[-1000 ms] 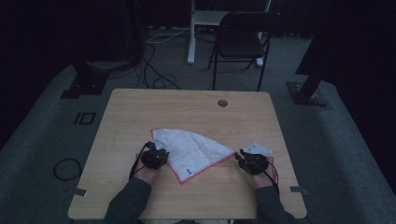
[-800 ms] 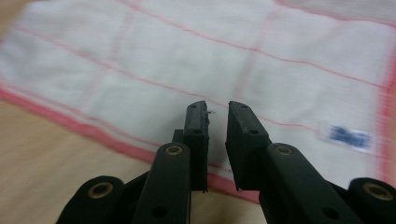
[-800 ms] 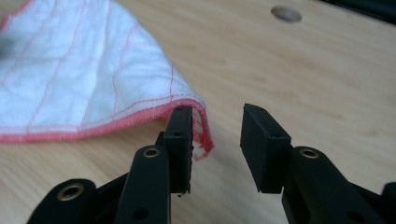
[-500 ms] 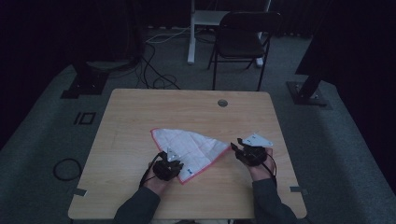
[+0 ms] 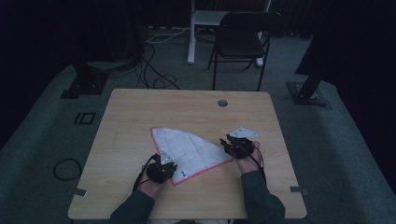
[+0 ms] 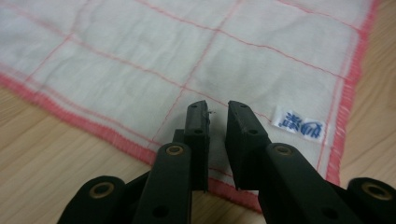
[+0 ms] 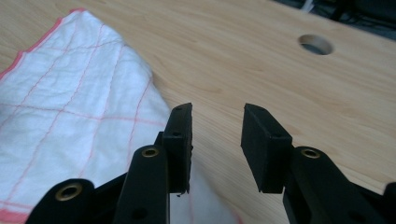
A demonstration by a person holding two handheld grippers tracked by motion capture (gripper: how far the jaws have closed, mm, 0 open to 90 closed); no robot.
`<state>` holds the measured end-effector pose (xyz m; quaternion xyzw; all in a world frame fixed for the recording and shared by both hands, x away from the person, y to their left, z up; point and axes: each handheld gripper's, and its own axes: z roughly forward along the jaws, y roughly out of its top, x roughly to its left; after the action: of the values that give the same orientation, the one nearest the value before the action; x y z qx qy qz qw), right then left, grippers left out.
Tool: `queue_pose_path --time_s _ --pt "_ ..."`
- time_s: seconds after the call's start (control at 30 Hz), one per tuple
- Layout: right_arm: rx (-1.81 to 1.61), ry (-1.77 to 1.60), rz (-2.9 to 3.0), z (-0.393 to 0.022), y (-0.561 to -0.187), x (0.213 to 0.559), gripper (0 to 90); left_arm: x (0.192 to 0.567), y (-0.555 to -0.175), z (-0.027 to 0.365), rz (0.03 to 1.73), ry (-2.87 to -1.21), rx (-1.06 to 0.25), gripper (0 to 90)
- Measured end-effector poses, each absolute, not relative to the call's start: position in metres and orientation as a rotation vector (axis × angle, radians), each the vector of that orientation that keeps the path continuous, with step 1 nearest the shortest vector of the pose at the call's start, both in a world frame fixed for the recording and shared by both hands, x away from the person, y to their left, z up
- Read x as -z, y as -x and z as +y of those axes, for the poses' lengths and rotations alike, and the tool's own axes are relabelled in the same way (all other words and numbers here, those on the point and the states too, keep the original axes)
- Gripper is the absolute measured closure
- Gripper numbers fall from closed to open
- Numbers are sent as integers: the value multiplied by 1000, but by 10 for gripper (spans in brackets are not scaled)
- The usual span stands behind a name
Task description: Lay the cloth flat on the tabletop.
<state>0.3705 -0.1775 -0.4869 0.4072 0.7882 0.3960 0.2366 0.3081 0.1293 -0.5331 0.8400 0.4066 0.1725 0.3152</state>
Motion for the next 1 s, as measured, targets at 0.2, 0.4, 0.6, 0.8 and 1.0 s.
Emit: queue_pose_path --time_s 0.2,0.4,0.6,0.8,1.0 --pt "-1085 -1130 2228 -153 -387 500 640 533 -308 149 1125 -2191 -498 787" --pt "-1132 -1183 2307 -128 -402 511 622 533 -311 153 1148 -2181 -512 777" --pt "-1128 -1183 2372 -108 -412 518 608 533 -312 153 1148 -2184 -519 775" --pt "-1126 -1253 2451 -99 -421 527 576 534 -312 153 1152 -2178 -517 774" --pt "-1119 -1314 2478 -100 -428 531 520 534 -312 153 1153 -2176 -517 773"
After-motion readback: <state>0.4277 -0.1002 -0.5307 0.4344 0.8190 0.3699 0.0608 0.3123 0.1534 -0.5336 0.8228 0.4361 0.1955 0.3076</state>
